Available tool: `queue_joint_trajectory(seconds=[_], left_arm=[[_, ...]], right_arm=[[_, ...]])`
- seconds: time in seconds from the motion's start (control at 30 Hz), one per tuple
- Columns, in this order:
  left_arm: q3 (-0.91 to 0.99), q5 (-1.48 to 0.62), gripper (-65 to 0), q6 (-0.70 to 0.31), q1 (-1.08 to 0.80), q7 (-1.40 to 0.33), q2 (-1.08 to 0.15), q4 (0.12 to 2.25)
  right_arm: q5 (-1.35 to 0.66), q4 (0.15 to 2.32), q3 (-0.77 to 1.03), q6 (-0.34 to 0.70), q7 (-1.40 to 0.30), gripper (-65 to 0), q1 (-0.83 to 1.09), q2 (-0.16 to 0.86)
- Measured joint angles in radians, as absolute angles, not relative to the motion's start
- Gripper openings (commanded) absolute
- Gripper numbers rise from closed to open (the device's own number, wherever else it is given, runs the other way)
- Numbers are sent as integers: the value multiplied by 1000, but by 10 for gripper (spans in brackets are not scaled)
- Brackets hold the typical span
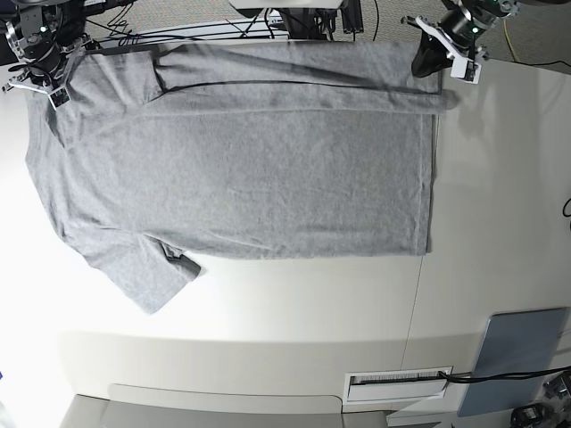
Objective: Fold the T-shirt properly
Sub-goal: 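Release the fold and move both grippers to the shirt's side edges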
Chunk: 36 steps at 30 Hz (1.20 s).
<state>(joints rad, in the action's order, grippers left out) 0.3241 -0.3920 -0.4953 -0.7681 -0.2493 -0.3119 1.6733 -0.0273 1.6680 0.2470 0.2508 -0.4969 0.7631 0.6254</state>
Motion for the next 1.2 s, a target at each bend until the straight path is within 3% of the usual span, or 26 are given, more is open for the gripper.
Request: queue_joint_trajectory(seconds=[0.27,0.47,0.6,0.7,0.77,0.9,1.03,1.2], left_arm=[[379,-279,-650,-442,-771,-419,-309,1831],[380,-279,-650,-445,-739,-419,-310,1914],[380,-281,-427,-446,-720,-427,-313,1951],[379,-282,-347,-407,-662,-427,-324,1952],[382,-283,-347,-374,-596,-462,-324,1942],[377,-426,-347,-394,-414,-581,-320,1856],[377,-459,-347,-349,-221,-617,-322,1707],[377,-459,-347,-334,-25,-628,-321,1464]], right_arm=[[-31,1775,303,201,-496,-650,747,622],[-31,1812,368,202,-501,-640,713,623],[-31,1812,373,237,-503,-498,678,628],[-31,1812,372,310,-506,-374,635,628],[-42,1813,372,319,-505,-342,601,626],[-170,1813,372,323,-582,-342,518,625],[-255,1812,372,318,-738,-342,440,620],[-272,1812,372,315,-794,-342,396,620]])
